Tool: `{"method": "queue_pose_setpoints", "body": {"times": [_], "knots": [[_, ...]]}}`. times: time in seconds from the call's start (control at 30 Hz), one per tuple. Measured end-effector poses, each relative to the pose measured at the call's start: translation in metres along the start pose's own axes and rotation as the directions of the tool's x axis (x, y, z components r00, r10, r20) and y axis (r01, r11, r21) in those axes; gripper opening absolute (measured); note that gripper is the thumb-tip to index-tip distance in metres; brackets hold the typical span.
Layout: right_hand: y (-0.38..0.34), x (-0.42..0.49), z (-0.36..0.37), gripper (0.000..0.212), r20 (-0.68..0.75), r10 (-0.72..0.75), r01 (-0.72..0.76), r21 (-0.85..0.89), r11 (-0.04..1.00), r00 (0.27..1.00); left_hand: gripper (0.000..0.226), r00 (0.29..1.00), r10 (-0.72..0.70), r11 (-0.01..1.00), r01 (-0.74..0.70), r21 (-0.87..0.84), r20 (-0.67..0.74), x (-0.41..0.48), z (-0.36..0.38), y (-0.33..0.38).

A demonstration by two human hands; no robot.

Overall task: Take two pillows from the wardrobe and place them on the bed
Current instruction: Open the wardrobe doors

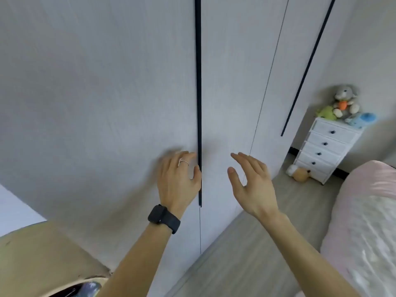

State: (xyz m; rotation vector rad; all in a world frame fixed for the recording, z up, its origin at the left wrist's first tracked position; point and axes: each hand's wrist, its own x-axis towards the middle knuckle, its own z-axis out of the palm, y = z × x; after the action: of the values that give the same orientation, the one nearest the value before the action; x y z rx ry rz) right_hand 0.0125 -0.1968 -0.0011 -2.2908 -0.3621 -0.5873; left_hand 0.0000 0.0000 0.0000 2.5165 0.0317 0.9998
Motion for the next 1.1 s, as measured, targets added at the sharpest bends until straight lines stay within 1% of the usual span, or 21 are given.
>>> {"method": "queue_pose_setpoints", "body": {"times": [0.03, 0.07, 0.1, 0.13, 0.2, 0.3, 0.4, 0.47, 0.57, 0.63, 0.73, 0.83, 0.93, 1.0, 1.1], "knots": [[0.006, 0.011, 0.007, 0.042, -0.006, -0.012, 0.012, 0.013, 1.000, 1.000, 0.028, 0.998, 0.040, 0.997, -0.037, 0.064, -0.050, 0.005, 0.008, 0.000], [0.012, 0.023, 0.015, 0.042, 0.001, 0.001, -0.001, 0.016, 1.000, 1.000, 0.029, 0.991, 0.076, 0.980, -0.054, 0.191, -0.110, 0.010, 0.018, 0.003], [0.018, 0.034, 0.024, 0.042, 0.006, -0.005, 0.005, 0.011, 1.000, 1.000, 0.030, 0.986, 0.102, 0.955, -0.060, 0.291, -0.130, 0.014, 0.027, 0.005], [0.024, 0.043, 0.032, 0.043, 0.012, -0.031, 0.031, -0.005, 1.000, 0.999, 0.032, 0.984, 0.105, 0.934, -0.048, 0.355, -0.143, 0.018, 0.034, 0.008], [0.037, 0.062, 0.049, 0.045, -0.003, -0.150, 0.149, -0.055, 0.987, 0.989, 0.037, 0.979, 0.090, 0.922, -0.013, 0.387, -0.183, 0.024, 0.053, 0.008], [0.057, 0.097, 0.072, 0.049, -0.037, -0.308, 0.302, -0.126, 0.945, 0.951, 0.042, 0.958, 0.024, 0.894, 0.107, 0.436, -0.284, 0.038, 0.083, 0.001], [0.066, 0.130, 0.093, 0.057, -0.059, -0.427, 0.417, -0.129, 0.899, 0.902, 0.039, 0.929, 0.047, 0.869, 0.143, 0.474, -0.367, 0.047, 0.108, -0.001], [0.073, 0.151, 0.110, 0.061, -0.086, -0.512, 0.500, -0.131, 0.856, 0.855, 0.036, 0.904, 0.039, 0.860, 0.186, 0.476, -0.425, 0.055, 0.118, -0.001], [0.093, 0.175, 0.138, 0.071, -0.166, -0.630, 0.623, -0.101, 0.776, 0.758, 0.029, 0.872, 0.010, 0.846, 0.254, 0.469, -0.490, 0.059, 0.129, 0.002], [0.106, 0.184, 0.156, 0.075, -0.206, -0.683, 0.684, -0.081, 0.725, 0.700, 0.026, 0.864, -0.013, 0.843, 0.281, 0.459, -0.504, 0.059, 0.133, 0.002], [0.115, 0.200, 0.178, 0.078, -0.280, -0.725, 0.747, -0.042, 0.664, 0.629, 0.023, 0.869, -0.046, 0.827, 0.310, 0.469, -0.493, 0.060, 0.135, 0.008], [0.115, 0.205, 0.189, 0.078, -0.305, -0.735, 0.765, -0.031, 0.643, 0.605, 0.019, 0.848, -0.103, 0.815, 0.371, 0.445, -0.520, 0.065, 0.129, 0.019], [0.115, 0.205, 0.190, 0.078, -0.327, -0.740, 0.776, -0.030, 0.629, 0.588, 0.016, 0.841, -0.114, 0.804, 0.391, 0.448, -0.529, 0.066, 0.125, 0.031], [0.114, 0.208, 0.187, 0.077, -0.316, -0.739, 0.772, -0.032, 0.635, 0.595, 0.018, 0.850, -0.126, 0.809, 0.387, 0.443, -0.512, 0.063, 0.122, 0.037], [0.114, 0.204, 0.178, 0.076, -0.262, -0.740, 0.757, -0.047, 0.651, 0.620, 0.019, 0.850, -0.194, 0.819, 0.415, 0.396, -0.490, 0.055, 0.117, 0.052]]}}
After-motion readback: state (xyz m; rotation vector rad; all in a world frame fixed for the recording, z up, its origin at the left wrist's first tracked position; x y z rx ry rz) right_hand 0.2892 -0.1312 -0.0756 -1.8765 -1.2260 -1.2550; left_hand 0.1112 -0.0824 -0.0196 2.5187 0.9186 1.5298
